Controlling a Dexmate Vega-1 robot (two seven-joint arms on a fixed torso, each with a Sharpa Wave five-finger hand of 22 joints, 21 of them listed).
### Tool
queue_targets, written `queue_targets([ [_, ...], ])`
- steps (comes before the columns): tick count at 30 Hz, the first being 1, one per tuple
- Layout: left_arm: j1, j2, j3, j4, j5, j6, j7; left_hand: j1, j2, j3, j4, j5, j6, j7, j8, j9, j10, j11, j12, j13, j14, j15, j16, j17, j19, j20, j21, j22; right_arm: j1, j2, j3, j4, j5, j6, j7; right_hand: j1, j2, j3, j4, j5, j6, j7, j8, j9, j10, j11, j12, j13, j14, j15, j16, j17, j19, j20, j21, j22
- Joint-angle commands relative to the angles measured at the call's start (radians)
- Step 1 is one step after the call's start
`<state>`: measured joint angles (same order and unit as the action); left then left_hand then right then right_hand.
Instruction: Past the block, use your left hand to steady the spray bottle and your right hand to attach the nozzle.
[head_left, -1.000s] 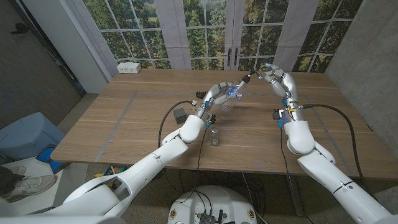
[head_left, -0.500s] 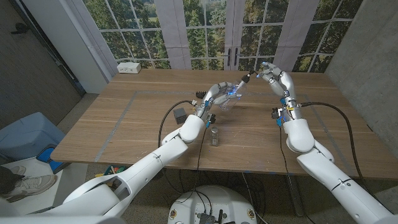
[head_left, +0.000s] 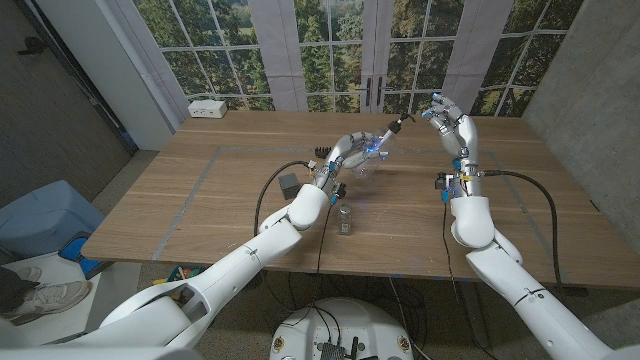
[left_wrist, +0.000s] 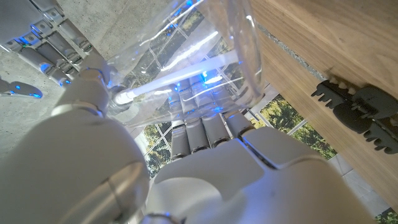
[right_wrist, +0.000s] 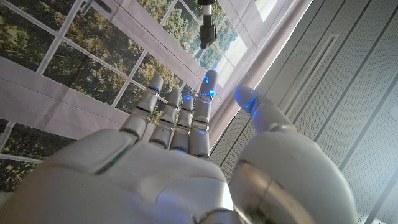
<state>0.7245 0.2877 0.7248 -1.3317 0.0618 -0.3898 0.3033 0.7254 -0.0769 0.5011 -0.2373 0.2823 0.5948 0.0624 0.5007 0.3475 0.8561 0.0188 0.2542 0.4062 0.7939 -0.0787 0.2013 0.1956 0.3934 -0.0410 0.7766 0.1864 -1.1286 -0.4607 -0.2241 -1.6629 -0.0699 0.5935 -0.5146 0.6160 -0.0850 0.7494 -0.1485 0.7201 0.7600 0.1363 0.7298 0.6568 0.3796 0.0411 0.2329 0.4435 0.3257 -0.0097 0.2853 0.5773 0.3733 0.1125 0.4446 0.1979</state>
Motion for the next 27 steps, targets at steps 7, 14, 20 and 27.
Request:
queue_targets([
  [7, 0.013, 0.008, 0.0, -0.024, 0.009, 0.01, 0.006, 0.069, 0.248, 0.172, 0.176, 0.008, 0.15, -0.151, 0.197, 0.017, 0.254, -0.219, 0.004, 0.002, 0.007, -0.155, 0.001, 0.003, -0.003, -0.041, 0.006, -0.001, -0.011, -0.002, -0.001, -0.033, -0.022, -0.089, -0.035, -0.056, 0.002, 0.007, 0.007, -0.003, -0.03, 0.0, -0.061, -0.069, 0.026, 0.0, 0.009, 0.009, 0.013, 0.004, 0.008, 0.006, 0.007, 0.007, 0.016, 0.005],
  [14, 0.018, 0.01, 0.0, -0.032, 0.012, 0.008, 0.009, 0.069, 0.248, 0.171, 0.176, 0.01, 0.149, -0.153, 0.198, 0.017, 0.255, -0.22, 0.004, 0.003, 0.007, -0.155, 0.001, 0.003, -0.003, -0.041, 0.007, -0.001, -0.02, -0.009, -0.001, -0.055, -0.05, -0.141, -0.06, -0.071, 0.01, 0.005, 0.004, -0.005, -0.015, 0.018, -0.085, -0.105, 0.027, 0.007, 0.009, 0.011, 0.017, 0.014, 0.012, 0.013, 0.025, 0.001, 0.026, 0.004],
  [20, 0.021, 0.011, -0.001, -0.04, 0.016, 0.013, 0.011, 0.07, 0.249, 0.171, 0.175, 0.01, 0.15, -0.153, 0.198, 0.016, 0.255, -0.219, 0.003, 0.003, 0.007, -0.155, 0.001, 0.003, -0.004, -0.04, 0.008, -0.001, -0.021, -0.034, -0.01, -0.063, -0.054, -0.146, -0.05, -0.077, 0.016, -0.006, -0.007, -0.009, 0.076, 0.036, -0.084, -0.142, 0.048, 0.002, 0.018, 0.012, 0.018, 0.009, 0.018, 0.02, 0.008, 0.001, 0.023, 0.004],
  [27, 0.025, 0.013, -0.001, -0.05, 0.019, 0.025, 0.015, 0.07, 0.249, 0.17, 0.176, 0.011, 0.149, -0.153, 0.198, 0.017, 0.255, -0.219, 0.003, 0.003, 0.006, -0.155, 0.001, 0.003, -0.004, -0.04, 0.008, -0.001, -0.012, -0.051, -0.022, -0.052, -0.052, -0.101, -0.035, -0.064, 0.029, 0.018, -0.024, 0.001, 0.162, 0.039, -0.099, -0.195, 0.101, -0.019, 0.034, 0.009, 0.033, -0.03, 0.013, 0.009, -0.015, -0.033, 0.021, 0.005],
])
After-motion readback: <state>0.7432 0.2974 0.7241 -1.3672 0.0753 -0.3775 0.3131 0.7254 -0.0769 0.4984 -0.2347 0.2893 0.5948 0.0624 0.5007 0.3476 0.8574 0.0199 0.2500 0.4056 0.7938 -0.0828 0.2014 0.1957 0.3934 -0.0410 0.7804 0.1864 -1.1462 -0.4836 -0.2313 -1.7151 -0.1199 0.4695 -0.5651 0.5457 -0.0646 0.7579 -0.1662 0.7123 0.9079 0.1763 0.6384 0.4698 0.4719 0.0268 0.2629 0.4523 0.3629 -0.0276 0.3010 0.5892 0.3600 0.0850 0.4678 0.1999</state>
